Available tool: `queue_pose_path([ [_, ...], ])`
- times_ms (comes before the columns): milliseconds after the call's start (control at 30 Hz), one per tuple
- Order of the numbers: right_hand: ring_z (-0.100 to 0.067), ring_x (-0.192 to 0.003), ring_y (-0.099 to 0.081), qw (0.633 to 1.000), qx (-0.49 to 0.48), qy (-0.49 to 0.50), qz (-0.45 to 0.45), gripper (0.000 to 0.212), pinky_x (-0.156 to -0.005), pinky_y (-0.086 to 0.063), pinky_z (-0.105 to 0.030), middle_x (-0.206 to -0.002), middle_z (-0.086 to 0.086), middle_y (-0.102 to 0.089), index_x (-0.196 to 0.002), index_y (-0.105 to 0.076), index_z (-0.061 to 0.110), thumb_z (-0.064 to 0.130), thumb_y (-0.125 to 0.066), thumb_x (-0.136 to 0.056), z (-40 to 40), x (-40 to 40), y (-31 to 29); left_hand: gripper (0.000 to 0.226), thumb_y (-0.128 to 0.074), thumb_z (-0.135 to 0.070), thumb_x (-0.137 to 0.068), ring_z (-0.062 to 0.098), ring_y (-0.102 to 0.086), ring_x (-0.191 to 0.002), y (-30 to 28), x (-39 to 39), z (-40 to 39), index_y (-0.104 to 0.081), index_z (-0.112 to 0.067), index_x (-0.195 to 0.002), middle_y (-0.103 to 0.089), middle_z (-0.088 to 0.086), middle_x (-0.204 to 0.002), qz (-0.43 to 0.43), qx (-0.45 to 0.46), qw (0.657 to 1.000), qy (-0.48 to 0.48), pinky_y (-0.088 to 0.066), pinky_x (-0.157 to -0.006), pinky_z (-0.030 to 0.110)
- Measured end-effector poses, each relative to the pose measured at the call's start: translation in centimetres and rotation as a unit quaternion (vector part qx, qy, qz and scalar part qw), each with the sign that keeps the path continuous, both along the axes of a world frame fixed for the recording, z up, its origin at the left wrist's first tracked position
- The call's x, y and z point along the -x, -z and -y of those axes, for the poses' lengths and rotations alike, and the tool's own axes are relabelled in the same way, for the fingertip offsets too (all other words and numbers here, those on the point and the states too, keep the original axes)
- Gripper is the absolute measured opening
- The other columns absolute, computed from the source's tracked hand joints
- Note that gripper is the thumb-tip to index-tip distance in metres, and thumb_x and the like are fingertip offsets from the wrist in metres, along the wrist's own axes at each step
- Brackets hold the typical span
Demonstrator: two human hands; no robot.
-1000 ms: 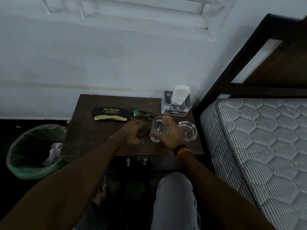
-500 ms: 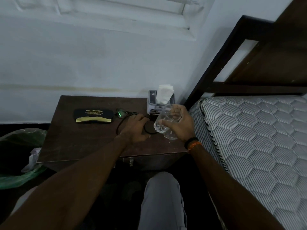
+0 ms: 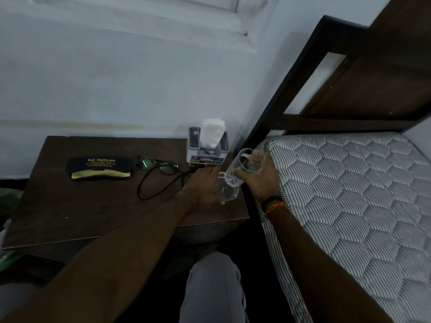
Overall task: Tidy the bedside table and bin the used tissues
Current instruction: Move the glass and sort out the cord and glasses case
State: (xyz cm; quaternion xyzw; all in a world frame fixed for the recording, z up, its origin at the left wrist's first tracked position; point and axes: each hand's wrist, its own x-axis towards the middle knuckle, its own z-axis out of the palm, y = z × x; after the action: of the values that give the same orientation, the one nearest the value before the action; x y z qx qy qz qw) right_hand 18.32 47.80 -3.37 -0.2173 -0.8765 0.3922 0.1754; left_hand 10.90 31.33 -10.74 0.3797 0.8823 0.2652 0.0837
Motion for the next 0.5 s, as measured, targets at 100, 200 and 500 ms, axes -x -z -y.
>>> queue_pose_path([
  [100,-0.009,-0.105,-0.062,0.999,0.008,-0.027,0.022,0.080,-0.094,-0.056,-0.038,-0.117,0.009,-0.064,-0.122,-0.050,0.030,0.046,-0.089,-0.054,-0.3,0.3,0.9,0.112,-0.083,-0.059,-0.053,0.033,-0.052,-0.122,0.5,0.3,-1.2,-0.034,-0.012,-0.142,-0.053,0.011,-0.137,0.056,-0.011,0.998,-0.027,-0.043,-0.100,0.045],
  [200,-0.009,-0.106,-0.061,0.998,0.004,-0.056,0.031,0.083,-0.094,-0.055,-0.031,-0.117,0.007,-0.064,-0.128,-0.051,0.022,0.036,-0.092,-0.057,-0.2,0.4,1.5,0.117,-0.079,-0.067,-0.050,0.030,-0.051,-0.125,1.5,0.5,-1.4,-0.030,-0.020,-0.145,-0.051,0.007,-0.141,0.078,-0.048,0.995,-0.029,-0.045,-0.098,0.046],
  [500,-0.006,-0.101,-0.062,0.995,-0.029,-0.088,0.039,0.081,-0.090,-0.054,-0.025,-0.110,0.014,-0.063,-0.126,-0.051,0.026,0.039,-0.091,-0.057,0.3,0.7,3.0,0.096,-0.086,-0.045,-0.059,0.026,-0.054,-0.120,2.2,-0.2,-0.9,-0.041,-0.019,-0.139,-0.056,0.007,-0.133,0.143,-0.096,0.981,-0.093,-0.042,-0.100,0.034],
])
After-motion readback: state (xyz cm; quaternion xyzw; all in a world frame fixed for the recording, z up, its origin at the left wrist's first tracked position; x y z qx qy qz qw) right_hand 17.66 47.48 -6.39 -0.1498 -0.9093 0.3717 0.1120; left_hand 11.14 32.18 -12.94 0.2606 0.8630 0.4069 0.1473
